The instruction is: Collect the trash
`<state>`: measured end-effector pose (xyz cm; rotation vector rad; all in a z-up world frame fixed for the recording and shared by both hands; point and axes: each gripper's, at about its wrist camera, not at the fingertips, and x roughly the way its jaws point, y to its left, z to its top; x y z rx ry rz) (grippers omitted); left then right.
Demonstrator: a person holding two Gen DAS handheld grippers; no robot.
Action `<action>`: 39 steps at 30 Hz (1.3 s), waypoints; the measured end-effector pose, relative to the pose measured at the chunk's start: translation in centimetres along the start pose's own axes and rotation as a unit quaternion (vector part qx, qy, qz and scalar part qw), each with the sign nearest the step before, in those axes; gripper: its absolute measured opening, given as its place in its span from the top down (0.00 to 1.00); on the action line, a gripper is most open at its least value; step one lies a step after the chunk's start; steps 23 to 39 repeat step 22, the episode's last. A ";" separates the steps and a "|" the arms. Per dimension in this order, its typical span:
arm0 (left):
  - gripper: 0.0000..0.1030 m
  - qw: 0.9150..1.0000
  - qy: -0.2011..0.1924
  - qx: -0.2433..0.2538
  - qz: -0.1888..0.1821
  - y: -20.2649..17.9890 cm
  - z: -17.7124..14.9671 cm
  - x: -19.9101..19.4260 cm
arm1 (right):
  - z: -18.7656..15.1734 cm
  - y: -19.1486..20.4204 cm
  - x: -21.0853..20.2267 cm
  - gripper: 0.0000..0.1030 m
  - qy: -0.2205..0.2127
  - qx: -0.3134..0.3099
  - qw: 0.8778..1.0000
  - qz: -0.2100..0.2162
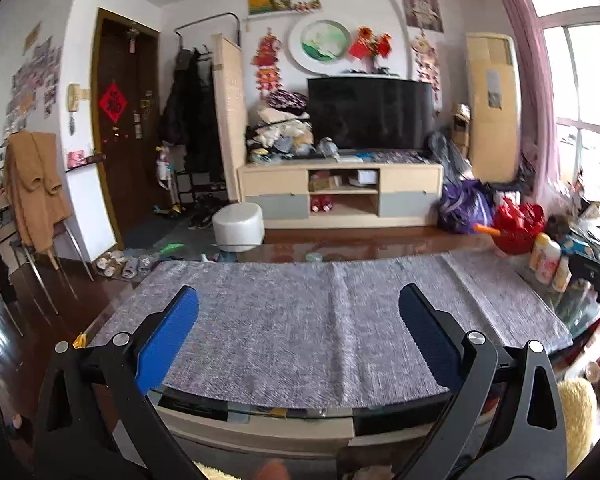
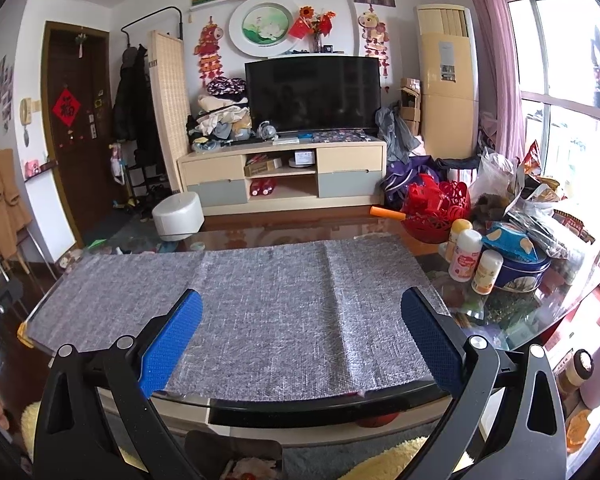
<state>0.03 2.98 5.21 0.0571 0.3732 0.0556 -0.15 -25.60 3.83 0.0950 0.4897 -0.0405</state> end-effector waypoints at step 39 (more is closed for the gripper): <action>0.08 1.000 0.003 -0.005 -0.028 -0.8 -0.4 0.1 | 0.0 -0.8 0.4 0.03 0.001 0.008 1.000 0.005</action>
